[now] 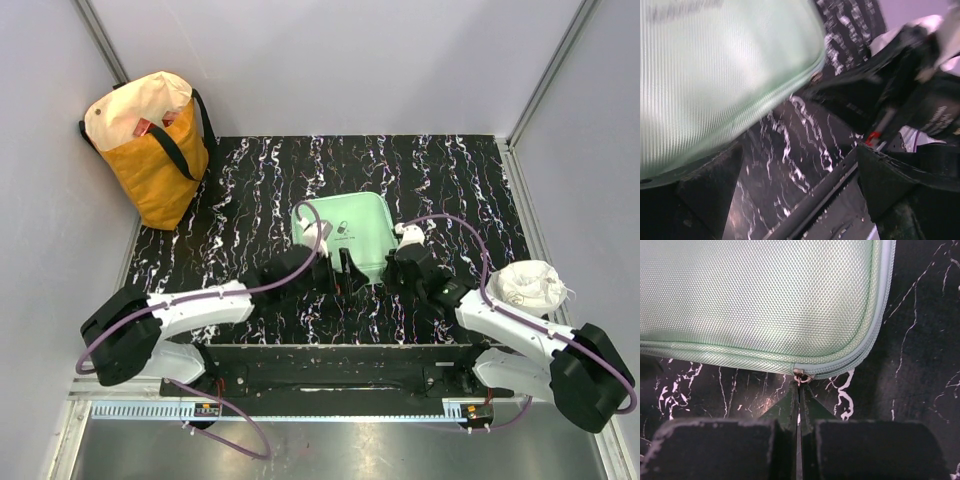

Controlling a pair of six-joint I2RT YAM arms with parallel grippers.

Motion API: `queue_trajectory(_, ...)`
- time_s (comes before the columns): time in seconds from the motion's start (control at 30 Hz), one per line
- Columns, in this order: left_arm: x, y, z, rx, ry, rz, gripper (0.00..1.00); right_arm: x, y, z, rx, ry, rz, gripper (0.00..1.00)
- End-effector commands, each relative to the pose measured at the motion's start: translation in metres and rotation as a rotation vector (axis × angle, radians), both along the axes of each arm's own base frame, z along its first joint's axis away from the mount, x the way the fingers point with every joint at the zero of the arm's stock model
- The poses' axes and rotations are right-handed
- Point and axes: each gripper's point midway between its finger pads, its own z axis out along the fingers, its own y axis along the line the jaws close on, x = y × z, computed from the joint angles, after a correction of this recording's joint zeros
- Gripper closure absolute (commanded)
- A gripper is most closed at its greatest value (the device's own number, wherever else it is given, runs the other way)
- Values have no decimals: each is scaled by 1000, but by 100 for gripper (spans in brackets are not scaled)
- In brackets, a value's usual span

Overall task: Organize the medicine kit
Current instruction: Zip the medicine box at the center of the board.

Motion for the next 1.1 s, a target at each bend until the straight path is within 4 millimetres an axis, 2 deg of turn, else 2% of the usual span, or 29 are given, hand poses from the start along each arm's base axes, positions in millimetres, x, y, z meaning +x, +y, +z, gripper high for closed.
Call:
queue_trajectory(0.0, 4, 19, -3, -224, 183, 379, 1, -6, 33, 20, 157, -33, 40, 100)
queue_trajectory(0.07, 0, 28, -5, -260, 207, 462, 1, -13, 39, 19, 135, -47, 50, 100)
queue_trajectory(0.1, 3, 35, -9, -253, 219, 514, 1, -20, 47, 17, 118, -48, 74, 100)
queue_trajectory(0.17, 8, 41, -13, -276, 256, 591, 1, -21, 57, 18, 124, -69, 77, 100)
queue_trajectory(0.3, 22, 48, -10, -354, 276, 715, 1, -27, 64, 16, 147, -78, 80, 100)
queue_trajectory(0.37, 29, 57, -15, -361, 289, 795, 1, -31, 68, 17, 139, -91, 100, 100)
queue_trajectory(0.47, 38, 57, -10, -350, 284, 824, 1, -34, 72, 19, 135, -104, 123, 100)
queue_trajectory(0.67, 46, 66, -30, -289, 298, 906, 2, -36, 75, 19, 99, -137, 157, 100)
queue_trajectory(0.77, 46, 70, -40, -258, 307, 905, 10, -38, 79, 21, 96, -147, 184, 100)
queue_trajectory(0.87, 46, 76, -52, -216, 296, 915, 28, -40, 79, 21, 87, -160, 200, 100)
queue_trajectory(0.93, 49, 76, -58, -207, 306, 912, 45, -43, 84, 22, 97, -163, 222, 100)
queue_trajectory(1.07, 54, 72, -65, -195, 308, 913, 55, -44, 88, 19, 74, -162, 238, 100)
